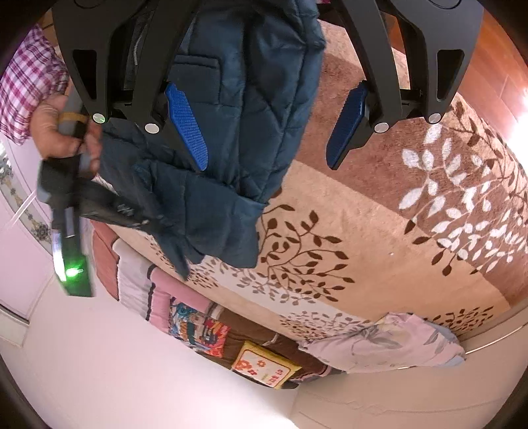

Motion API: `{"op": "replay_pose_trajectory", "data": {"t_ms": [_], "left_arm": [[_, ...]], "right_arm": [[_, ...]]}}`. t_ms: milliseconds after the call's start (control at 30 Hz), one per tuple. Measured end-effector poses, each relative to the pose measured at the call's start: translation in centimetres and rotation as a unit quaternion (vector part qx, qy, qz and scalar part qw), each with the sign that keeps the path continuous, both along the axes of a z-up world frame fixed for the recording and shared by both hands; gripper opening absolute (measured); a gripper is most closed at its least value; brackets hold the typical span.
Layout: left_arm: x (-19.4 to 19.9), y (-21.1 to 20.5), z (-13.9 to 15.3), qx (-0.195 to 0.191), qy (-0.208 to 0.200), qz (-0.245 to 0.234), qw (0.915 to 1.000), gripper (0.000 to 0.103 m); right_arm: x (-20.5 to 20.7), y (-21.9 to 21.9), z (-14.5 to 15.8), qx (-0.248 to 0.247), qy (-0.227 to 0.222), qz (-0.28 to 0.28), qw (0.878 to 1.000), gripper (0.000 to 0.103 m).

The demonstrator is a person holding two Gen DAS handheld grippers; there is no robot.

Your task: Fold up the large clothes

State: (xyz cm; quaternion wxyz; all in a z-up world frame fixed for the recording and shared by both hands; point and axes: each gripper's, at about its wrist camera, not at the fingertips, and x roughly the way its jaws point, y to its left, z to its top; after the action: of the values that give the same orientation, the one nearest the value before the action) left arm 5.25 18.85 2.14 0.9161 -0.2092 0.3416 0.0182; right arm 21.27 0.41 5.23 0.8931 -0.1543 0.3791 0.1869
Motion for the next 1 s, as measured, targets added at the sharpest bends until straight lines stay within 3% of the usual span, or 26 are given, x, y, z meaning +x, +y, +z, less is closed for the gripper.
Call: {"op": "replay_pose_trajectory", "data": {"t_ms": [267,400,667,1000], "left_arm": [[0.1,-3.5,2.0,0.022,-0.008,-0.022,0.9995,0.074],[0.4,-5.7,2.8,0.037,-0.006,-0.037,0.9986,0.074],[1.6,-9.2,3.0,0.058,0.008,-0.062,0.9963,0.074],[3.2,-11.6,2.4,0.083,0.035,-0.073,0.9932,0.074]], "right_arm": [[-0.7,-9.3,3.8,0.086,0.002,-0.081,0.993,0.003],[-0.9,-15.0,3.9,0.120,0.009,-0.134,0.984,0.003],[-1.4,-23.5,0.0,0.134,0.040,-0.219,0.966,0.003],[-1.5,-28.0,-4.8,0.146,0.095,-0.263,0.949,0.003]]}}
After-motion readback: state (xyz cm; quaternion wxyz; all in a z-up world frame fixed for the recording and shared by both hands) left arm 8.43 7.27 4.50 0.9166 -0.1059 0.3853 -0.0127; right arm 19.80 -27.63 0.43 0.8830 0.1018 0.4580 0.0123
